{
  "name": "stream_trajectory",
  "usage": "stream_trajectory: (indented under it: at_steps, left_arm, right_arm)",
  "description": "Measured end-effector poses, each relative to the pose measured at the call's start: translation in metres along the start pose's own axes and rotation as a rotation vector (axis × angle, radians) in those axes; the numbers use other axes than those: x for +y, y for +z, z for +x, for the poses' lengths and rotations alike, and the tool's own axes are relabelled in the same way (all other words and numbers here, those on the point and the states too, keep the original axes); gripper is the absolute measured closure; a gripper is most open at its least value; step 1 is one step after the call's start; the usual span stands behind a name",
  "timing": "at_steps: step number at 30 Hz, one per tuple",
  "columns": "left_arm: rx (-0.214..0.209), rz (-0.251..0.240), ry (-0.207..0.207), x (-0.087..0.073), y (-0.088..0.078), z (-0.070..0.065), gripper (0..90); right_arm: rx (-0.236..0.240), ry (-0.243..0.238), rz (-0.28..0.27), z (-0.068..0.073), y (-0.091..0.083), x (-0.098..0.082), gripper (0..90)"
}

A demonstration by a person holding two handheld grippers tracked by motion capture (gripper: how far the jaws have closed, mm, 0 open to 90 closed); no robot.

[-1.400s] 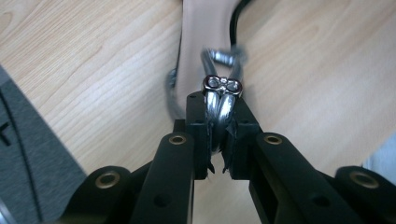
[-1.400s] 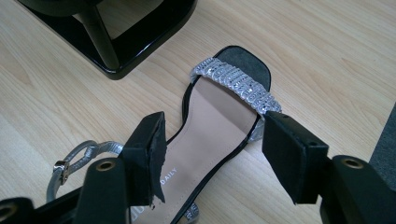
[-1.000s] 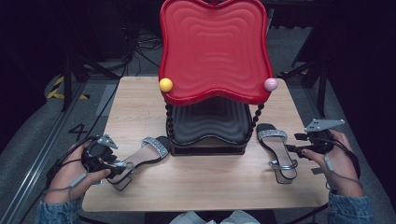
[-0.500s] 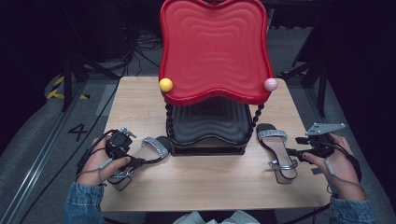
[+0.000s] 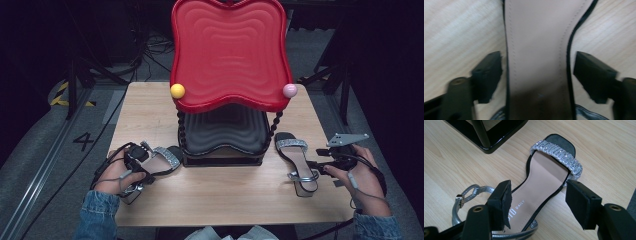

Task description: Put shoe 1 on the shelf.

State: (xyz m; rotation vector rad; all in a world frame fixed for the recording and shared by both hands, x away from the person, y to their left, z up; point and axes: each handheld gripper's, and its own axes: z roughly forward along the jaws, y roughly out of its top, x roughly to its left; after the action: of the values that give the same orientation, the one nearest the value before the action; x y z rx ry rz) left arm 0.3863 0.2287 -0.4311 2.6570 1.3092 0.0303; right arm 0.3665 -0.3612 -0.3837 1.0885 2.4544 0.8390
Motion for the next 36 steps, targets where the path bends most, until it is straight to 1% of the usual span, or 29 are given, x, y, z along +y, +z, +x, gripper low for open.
stream_trajectory:
  at_steps: [1, 4, 5, 6, 8, 9, 10, 12, 13, 14, 15, 17, 18, 19, 20, 21, 22, 23, 24, 25, 26, 28, 29, 30, 31, 32, 34, 35, 36]
  left_arm:
    - [-0.011, 0.008, -0.002, 0.000, 0.001, 0.000, 33.5]
    - [-0.004, 0.021, 0.005, 0.001, 0.003, 0.000, 37.6]
    - [0.000, 0.019, -0.009, 0.001, 0.003, 0.000, 40.1]
    - [-0.006, 0.020, -0.022, 0.001, 0.002, 0.000, 41.7]
    - [0.001, 0.017, -0.030, 0.000, 0.002, 0.000, 42.0]
    - [0.004, 0.020, -0.023, 0.000, 0.001, 0.000, 42.0]
    - [0.006, 0.018, -0.028, 0.000, 0.001, -0.001, 42.1]
    - [-0.001, 0.026, -0.043, 0.001, 0.001, -0.002, 42.2]
    - [-0.020, 0.028, -0.057, 0.001, 0.001, -0.003, 42.3]
    - [-0.026, 0.027, -0.073, 0.001, 0.002, -0.003, 42.4]
    - [-0.023, 0.028, -0.078, 0.001, 0.002, -0.003, 42.4]
    - [0.012, 0.037, -0.091, 0.002, -0.001, -0.004, 42.4]
    - [0.006, 0.039, -0.108, 0.002, -0.002, -0.005, 42.4]
    - [0.038, 0.043, -0.106, 0.002, -0.005, -0.005, 42.5]
    - [0.038, 0.043, -0.106, 0.002, -0.005, -0.005, 42.5]
    - [0.030, 0.042, -0.122, 0.001, -0.009, -0.005, 42.5]
    - [0.005, 0.039, -0.130, 0.001, -0.012, -0.004, 42.5]
    - [0.005, 0.039, -0.130, 0.001, -0.012, -0.004, 42.5]
    - [-0.012, 0.036, -0.142, 0.001, -0.015, -0.003, 42.5]
    - [-0.013, 0.033, -0.139, 0.001, -0.018, -0.001, 42.5]
    - [-0.018, 0.027, -0.149, 0.001, -0.021, 0.000, 42.5]
    - [0.004, 0.022, -0.172, 0.003, -0.028, 0.001, 42.5]
    - [0.008, 0.023, -0.169, 0.003, -0.031, 0.001, 42.5]
    - [0.017, 0.017, -0.180, 0.004, -0.035, 0.001, 42.5]
    - [0.017, 0.017, -0.180, 0.004, -0.035, 0.001, 42.5]
    - [0.020, 0.014, -0.178, 0.005, -0.038, 0.002, 42.5]
    - [0.029, 0.004, -0.193, 0.007, -0.045, 0.001, 42.5]
    - [0.031, -0.002, -0.188, 0.008, -0.049, 0.002, 42.5]
    - [0.031, -0.003, -0.196, 0.010, -0.053, 0.001, 42.5]
  right_arm:
    - [0.001, -0.004, -0.004, 0.000, 0.000, 0.000, 38.5]
    - [0.006, -0.008, -0.003, 0.001, 0.000, 0.001, 38.5]
    - [0.006, -0.009, -0.004, 0.001, 0.000, 0.001, 38.5]
    - [0.006, -0.008, -0.005, 0.001, 0.000, 0.001, 38.5]
    - [0.005, -0.008, -0.004, 0.001, 0.000, 0.001, 38.5]
    - [0.006, -0.008, -0.004, 0.001, 0.000, 0.001, 38.5]
    - [0.007, -0.006, -0.005, 0.001, 0.000, 0.001, 38.5]
    - [0.006, -0.003, -0.010, 0.000, -0.001, 0.001, 38.5]
    - [0.005, -0.004, -0.012, 0.000, -0.002, 0.001, 38.5]
    - [0.005, -0.002, -0.013, 0.000, -0.002, 0.001, 38.5]
    - [0.006, 0.001, -0.016, 0.000, -0.002, 0.000, 38.5]
    - [0.005, -0.001, -0.016, -0.001, -0.003, 0.000, 38.5]
    - [0.003, 0.002, -0.018, -0.001, -0.004, 0.000, 38.5]
    - [0.003, 0.003, -0.020, -0.001, -0.004, 0.000, 38.5]
    - [0.003, 0.003, -0.020, -0.001, -0.004, 0.000, 38.5]
    - [0.001, 0.002, -0.023, -0.002, -0.006, 0.000, 38.5]
    - [0.002, 0.003, -0.025, -0.002, -0.006, 0.000, 38.5]
    - [0.002, 0.003, -0.025, -0.002, -0.006, 0.000, 38.5]
    - [0.004, 0.004, -0.029, -0.002, -0.007, 0.000, 38.5]
    - [0.009, 0.002, -0.035, -0.002, -0.007, 0.001, 38.5]
    - [0.018, 0.006, -0.042, -0.002, -0.007, 0.001, 38.5]
    - [0.022, 0.008, -0.051, -0.001, -0.009, 0.001, 38.5]
    - [0.020, 0.010, -0.053, -0.002, -0.009, 0.001, 38.5]
    - [0.018, 0.008, -0.056, -0.002, -0.010, 0.001, 38.5]
    - [0.018, 0.008, -0.056, -0.002, -0.010, 0.001, 38.5]
    - [0.017, 0.011, -0.057, -0.002, -0.010, 0.001, 38.5]
    - [0.014, 0.009, -0.060, -0.002, -0.012, 0.001, 38.4]
    - [0.014, 0.009, -0.060, -0.002, -0.012, 0.001, 38.4]
    - [0.013, 0.011, -0.061, -0.002, -0.012, 0.001, 38.4]
